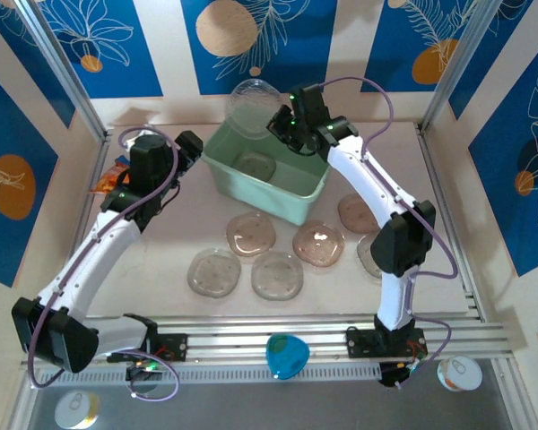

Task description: Place the plates into the plastic bin on the countertop

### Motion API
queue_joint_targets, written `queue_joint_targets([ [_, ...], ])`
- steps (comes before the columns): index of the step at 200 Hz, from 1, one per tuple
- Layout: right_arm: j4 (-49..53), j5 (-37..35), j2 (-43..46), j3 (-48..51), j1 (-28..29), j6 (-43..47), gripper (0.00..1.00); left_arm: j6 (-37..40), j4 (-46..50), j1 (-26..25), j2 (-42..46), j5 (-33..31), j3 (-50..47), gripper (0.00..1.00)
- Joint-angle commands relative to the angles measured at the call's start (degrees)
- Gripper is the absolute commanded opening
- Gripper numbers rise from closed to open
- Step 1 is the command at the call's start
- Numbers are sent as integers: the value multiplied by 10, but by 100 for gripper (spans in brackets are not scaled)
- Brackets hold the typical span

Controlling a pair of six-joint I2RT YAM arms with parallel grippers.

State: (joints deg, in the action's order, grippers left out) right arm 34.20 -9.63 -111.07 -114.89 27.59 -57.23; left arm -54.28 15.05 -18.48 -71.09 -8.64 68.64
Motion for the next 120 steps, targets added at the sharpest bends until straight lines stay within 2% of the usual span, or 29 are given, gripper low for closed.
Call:
queue_joint_targets([
  [1, 44, 39, -14, -26, -21, 32, 1, 31, 33, 28, -19, 84, 17, 82],
  [64, 99, 81, -83, -102, -62, 49, 0, 83, 52, 67, -89, 170, 30, 83],
  [120, 120, 96, -154, -167, -58, 42, 0, 111, 59, 91, -172, 226, 75, 83],
])
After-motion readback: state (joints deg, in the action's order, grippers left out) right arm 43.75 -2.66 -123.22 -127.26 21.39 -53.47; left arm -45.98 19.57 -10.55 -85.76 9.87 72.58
